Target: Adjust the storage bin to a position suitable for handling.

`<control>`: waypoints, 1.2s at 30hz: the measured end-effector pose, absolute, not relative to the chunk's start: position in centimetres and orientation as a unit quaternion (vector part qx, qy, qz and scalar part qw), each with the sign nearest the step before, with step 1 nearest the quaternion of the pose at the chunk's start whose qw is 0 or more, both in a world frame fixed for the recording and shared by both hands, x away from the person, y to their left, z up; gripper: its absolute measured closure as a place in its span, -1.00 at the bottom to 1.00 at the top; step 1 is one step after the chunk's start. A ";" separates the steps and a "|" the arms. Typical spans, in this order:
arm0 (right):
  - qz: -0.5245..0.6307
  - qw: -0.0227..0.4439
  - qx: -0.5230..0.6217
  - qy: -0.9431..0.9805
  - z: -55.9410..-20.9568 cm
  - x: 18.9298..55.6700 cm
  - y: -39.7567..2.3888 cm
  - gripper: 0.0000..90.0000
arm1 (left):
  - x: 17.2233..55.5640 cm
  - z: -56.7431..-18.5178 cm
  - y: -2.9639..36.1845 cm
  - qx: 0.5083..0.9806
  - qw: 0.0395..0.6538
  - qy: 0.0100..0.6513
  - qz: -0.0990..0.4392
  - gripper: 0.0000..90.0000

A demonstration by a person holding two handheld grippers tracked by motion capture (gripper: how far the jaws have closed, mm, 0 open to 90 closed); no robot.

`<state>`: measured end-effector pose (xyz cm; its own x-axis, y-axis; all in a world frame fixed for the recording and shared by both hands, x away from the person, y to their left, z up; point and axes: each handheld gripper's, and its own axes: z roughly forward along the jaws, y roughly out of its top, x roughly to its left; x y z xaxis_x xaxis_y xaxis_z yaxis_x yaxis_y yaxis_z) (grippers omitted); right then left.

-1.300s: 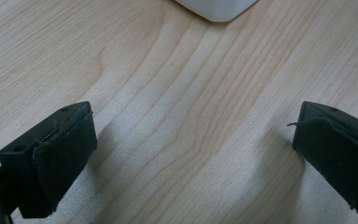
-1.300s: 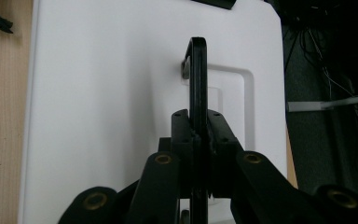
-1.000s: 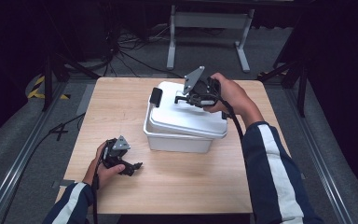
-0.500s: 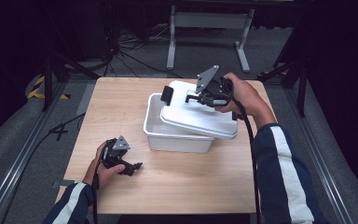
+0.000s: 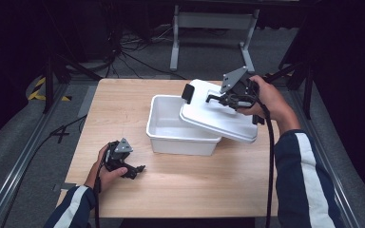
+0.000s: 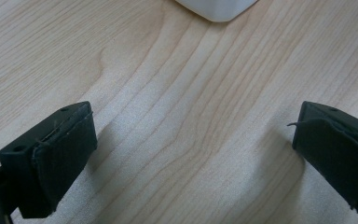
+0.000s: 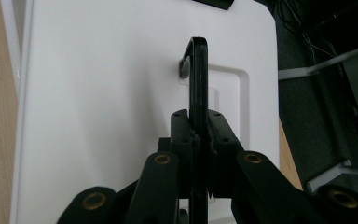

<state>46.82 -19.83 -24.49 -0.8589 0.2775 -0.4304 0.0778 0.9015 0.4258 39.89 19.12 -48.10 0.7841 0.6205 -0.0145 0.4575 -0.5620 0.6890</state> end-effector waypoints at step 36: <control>0.189 0.253 0.184 0.931 -26.4 45.7 -30.1 0.87 | 39.9 -48.1 19.2 0.878 0.350 0.307 0.115 -1.00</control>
